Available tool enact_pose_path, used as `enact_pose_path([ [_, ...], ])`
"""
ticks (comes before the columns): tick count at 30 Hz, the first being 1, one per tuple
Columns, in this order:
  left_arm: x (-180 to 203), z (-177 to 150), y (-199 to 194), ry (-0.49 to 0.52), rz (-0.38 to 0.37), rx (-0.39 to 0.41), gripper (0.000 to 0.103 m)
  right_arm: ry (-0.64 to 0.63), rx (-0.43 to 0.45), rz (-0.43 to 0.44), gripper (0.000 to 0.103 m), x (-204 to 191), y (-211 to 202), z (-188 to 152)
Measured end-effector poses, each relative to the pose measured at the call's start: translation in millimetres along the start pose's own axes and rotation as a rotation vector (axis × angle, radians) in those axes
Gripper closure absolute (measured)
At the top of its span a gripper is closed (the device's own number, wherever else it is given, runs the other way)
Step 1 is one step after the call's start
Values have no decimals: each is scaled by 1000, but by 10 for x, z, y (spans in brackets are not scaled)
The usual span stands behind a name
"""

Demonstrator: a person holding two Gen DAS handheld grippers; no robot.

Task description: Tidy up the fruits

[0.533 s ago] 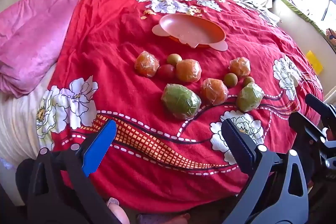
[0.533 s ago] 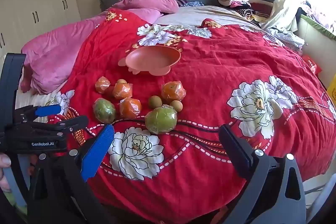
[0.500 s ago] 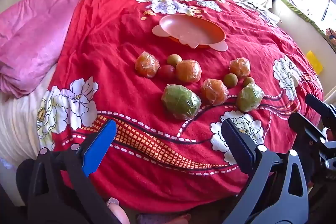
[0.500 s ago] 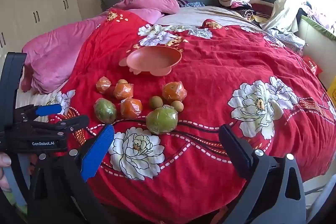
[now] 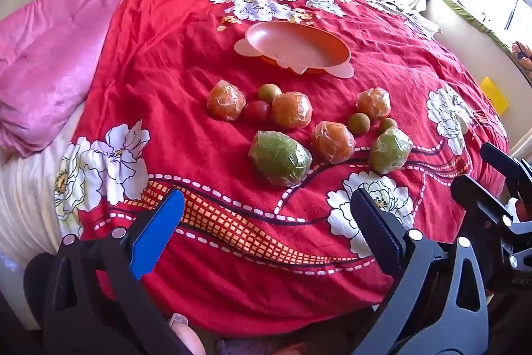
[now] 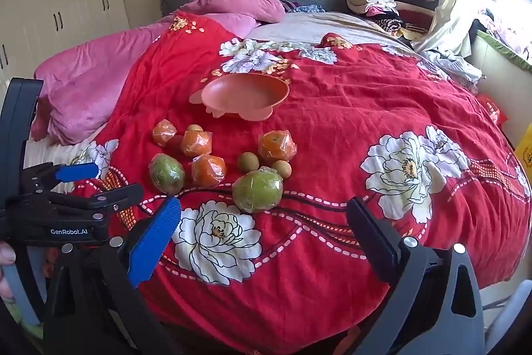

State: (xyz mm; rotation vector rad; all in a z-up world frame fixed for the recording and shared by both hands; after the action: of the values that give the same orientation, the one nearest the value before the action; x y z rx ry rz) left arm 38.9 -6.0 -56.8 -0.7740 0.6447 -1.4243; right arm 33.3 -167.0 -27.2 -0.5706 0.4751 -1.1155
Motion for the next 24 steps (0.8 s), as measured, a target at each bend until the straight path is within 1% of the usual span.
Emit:
enact_pose_path([
  [24, 52, 3, -44, 17, -2, 6, 9, -5, 2, -12, 4, 12, -25, -10],
])
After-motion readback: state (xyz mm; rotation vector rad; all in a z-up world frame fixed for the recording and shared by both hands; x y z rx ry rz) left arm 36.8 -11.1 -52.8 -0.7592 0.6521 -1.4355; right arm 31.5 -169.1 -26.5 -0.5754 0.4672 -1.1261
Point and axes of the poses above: each gripper's, at about its wrist camera, not at the fingertips, and y roughly the way its jaws point, x to its right, z to its top, the point moved 7 cm from there along y, roughly the way its jaws point, and after that the axes turned 1 degree about x, right-handed, at the moved point
